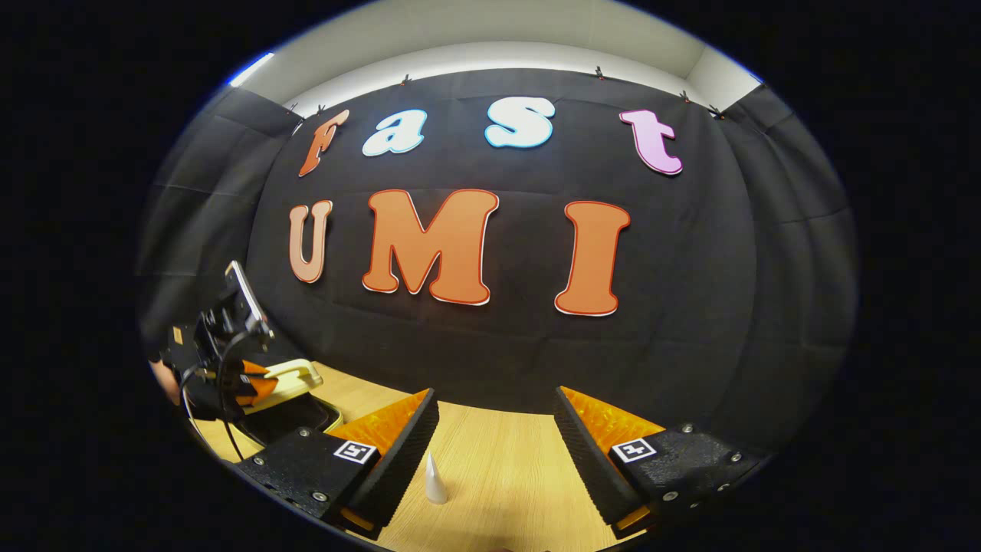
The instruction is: First open the suitcase, pack the skin care products into it, and then close the suitcase.
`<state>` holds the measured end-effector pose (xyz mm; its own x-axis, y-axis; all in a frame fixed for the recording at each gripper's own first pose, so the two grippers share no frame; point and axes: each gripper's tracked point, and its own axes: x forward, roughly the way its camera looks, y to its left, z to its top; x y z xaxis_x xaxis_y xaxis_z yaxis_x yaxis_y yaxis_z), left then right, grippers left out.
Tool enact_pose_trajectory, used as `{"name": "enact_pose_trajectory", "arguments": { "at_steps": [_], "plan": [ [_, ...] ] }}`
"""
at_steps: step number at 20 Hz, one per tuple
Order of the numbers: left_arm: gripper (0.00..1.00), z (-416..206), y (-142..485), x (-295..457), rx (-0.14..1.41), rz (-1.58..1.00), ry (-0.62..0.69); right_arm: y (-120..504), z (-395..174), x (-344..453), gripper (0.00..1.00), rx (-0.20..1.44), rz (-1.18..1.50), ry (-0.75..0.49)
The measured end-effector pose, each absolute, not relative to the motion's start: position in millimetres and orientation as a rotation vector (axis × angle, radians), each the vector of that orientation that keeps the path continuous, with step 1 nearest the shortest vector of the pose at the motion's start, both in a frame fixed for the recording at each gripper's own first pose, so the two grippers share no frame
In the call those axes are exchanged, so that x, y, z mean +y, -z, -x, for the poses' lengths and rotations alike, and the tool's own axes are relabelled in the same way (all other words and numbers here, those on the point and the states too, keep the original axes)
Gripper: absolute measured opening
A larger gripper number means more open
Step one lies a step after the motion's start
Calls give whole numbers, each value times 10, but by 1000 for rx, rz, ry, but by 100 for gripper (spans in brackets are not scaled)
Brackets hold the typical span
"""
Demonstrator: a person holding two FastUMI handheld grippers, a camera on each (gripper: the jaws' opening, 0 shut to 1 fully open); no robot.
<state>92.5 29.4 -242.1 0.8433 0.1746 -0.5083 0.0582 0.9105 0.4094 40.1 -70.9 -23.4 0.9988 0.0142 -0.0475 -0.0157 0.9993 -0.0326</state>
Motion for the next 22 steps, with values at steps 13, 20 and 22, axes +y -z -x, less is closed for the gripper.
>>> {"name": "enact_pose_trajectory", "arguments": {
  "at_steps": [13,20,22],
  "plan": [
    [5,-1028,2007,1017,487,-113,-102,192,-719,100,96,72,40,75],
    [5,-1038,2042,1530,468,-56,-144,136,-907,566,96,77,66,88],
    [5,-1038,2082,1683,473,-25,-168,132,-981,692,96,79,64,89]
  ]
}}
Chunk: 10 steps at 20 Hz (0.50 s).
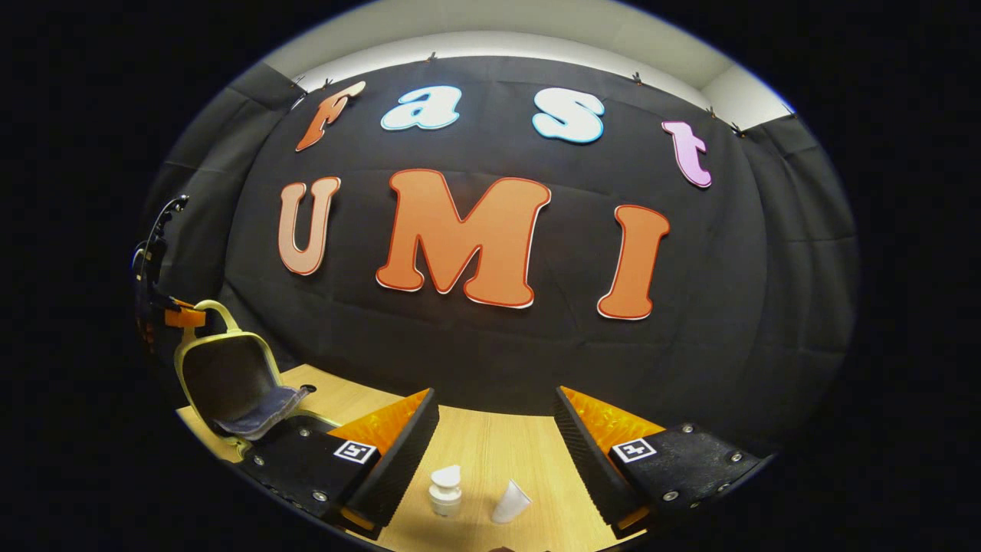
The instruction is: First open the suitcase, pack the skin care products into it, and then close the suitcase.
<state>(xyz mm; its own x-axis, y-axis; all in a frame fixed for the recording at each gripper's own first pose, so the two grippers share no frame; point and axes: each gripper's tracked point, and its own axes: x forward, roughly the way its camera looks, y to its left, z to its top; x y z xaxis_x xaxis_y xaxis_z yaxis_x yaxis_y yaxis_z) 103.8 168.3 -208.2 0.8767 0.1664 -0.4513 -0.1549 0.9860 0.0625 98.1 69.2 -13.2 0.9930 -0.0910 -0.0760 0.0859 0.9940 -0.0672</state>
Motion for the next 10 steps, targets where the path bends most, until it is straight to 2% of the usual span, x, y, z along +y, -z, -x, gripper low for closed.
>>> {"name": "enact_pose_trajectory", "arguments": {
  "at_steps": [3,10],
  "plan": [
    [5,-1004,2192,1932,471,20,-215,142,-1059,888,96,83,45,91],
    [5,-772,2647,2346,592,98,-310,160,-1210,1340,96,102,58,70]
  ]
}}
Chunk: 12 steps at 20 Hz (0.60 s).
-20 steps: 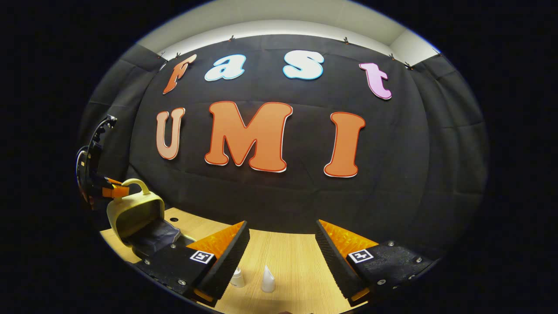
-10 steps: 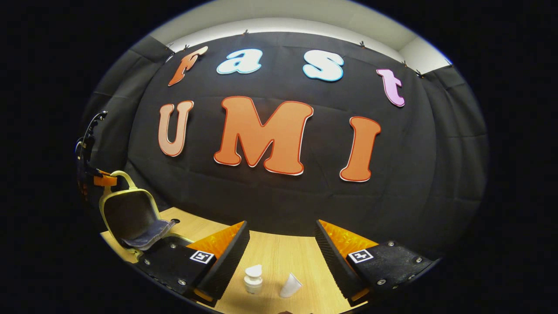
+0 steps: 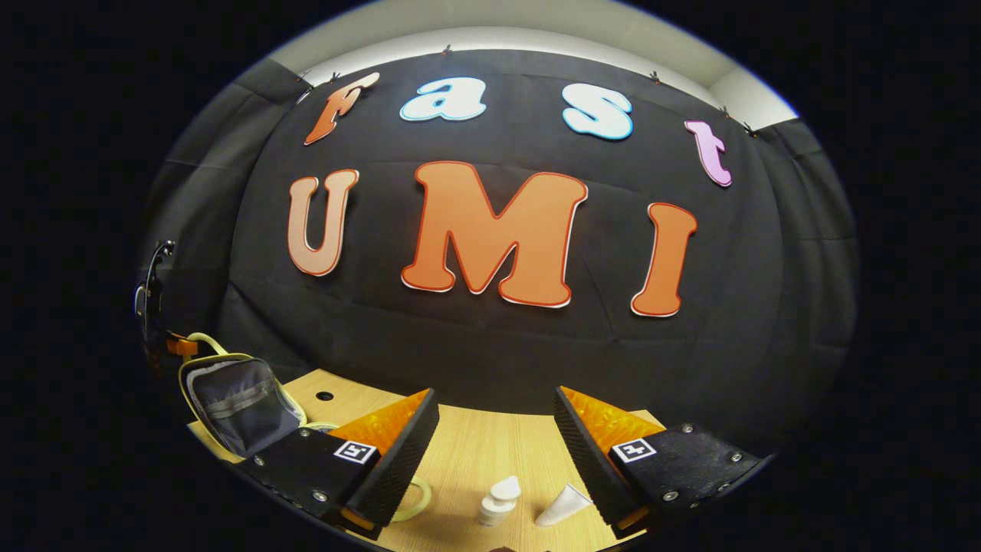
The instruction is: First open the suitcase, pack the skin care products into it, and then close the suitcase.
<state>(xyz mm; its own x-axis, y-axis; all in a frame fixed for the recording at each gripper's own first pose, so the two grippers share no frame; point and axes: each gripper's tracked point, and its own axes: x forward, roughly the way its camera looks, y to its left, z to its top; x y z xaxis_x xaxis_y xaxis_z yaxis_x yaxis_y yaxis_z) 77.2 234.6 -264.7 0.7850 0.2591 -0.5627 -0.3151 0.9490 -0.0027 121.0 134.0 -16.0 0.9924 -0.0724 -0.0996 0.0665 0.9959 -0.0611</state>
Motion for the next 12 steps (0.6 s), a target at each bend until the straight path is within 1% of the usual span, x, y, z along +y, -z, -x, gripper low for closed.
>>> {"name": "enact_pose_trajectory", "arguments": {
  "at_steps": [8,10,11,12],
  "plan": [
    [5,-521,3318,2644,742,151,-390,194,-1209,1493,96,130,87,84],
    [8,-446,3452,2673,793,135,-443,220,-1182,1483,96,141,92,96],
    [13,-435,3501,2696,806,119,-468,242,-1165,1475,96,149,96,102],
    [12,-459,3463,2644,787,99,-484,274,-1137,1463,96,159,100,106]
  ]
}}
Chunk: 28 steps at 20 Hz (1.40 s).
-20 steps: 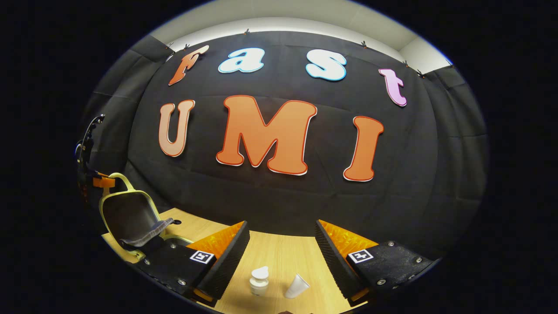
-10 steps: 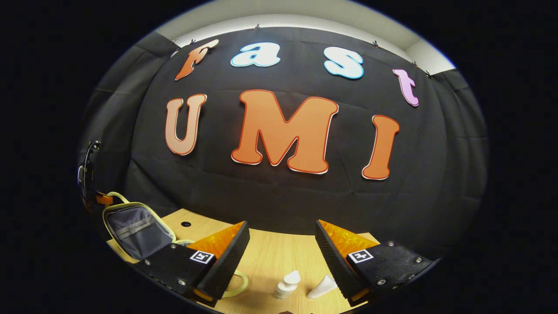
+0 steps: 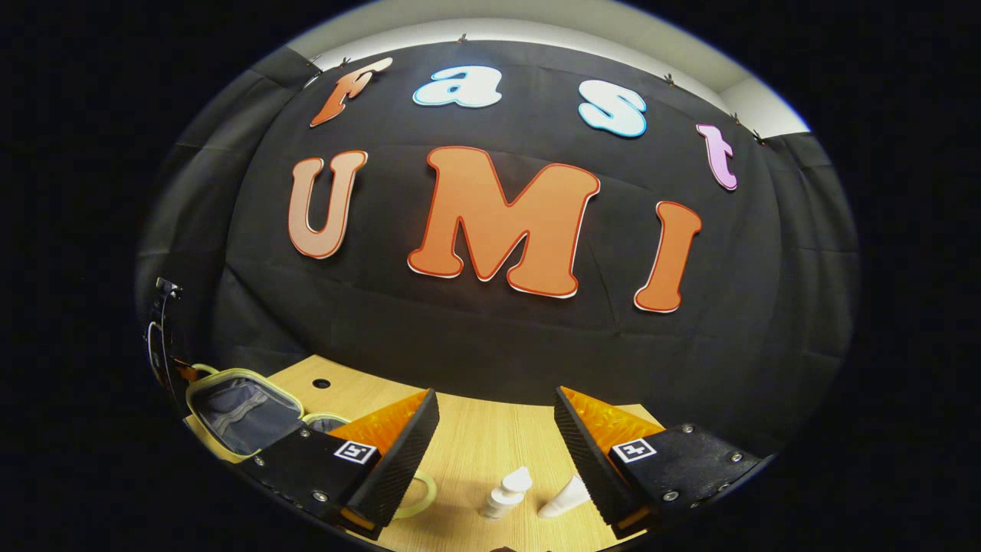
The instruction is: First open the suitcase, pack the skin care products into it, and then close the suitcase.
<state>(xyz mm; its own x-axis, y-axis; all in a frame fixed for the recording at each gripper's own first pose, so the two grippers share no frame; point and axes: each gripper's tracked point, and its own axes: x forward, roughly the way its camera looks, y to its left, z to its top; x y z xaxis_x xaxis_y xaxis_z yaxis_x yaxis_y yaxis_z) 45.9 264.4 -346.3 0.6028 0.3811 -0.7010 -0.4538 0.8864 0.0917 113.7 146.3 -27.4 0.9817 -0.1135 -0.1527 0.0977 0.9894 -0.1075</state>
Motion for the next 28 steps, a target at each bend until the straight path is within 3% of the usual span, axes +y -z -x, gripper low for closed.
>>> {"name": "enact_pose_trajectory", "arguments": {
  "at_steps": [1,2,3,7,9,19,28],
  "plan": [
    [18,-533,3361,2604,745,90,-484,293,-1126,1464,96,164,102,108],
    [16,-621,3237,2559,707,94,-449,307,-1109,1448,96,169,105,110],
    [27,-700,3164,2507,687,76,-440,334,-1097,1445,96,174,104,106],
    [87,-844,2667,2003,575,33,-378,351,-1092,1406,96,169,99,82],
    [99,-900,2380,1686,522,14,-349,358,-1107,1386,96,160,93,51],
    [99,-1344,1329,-581,310,-83,-136,631,-1127,817,96,163,33,-40],
    [99,-1511,1244,-2266,278,-78,96,1029,-825,172,96,230,41,-1]
  ]
}}
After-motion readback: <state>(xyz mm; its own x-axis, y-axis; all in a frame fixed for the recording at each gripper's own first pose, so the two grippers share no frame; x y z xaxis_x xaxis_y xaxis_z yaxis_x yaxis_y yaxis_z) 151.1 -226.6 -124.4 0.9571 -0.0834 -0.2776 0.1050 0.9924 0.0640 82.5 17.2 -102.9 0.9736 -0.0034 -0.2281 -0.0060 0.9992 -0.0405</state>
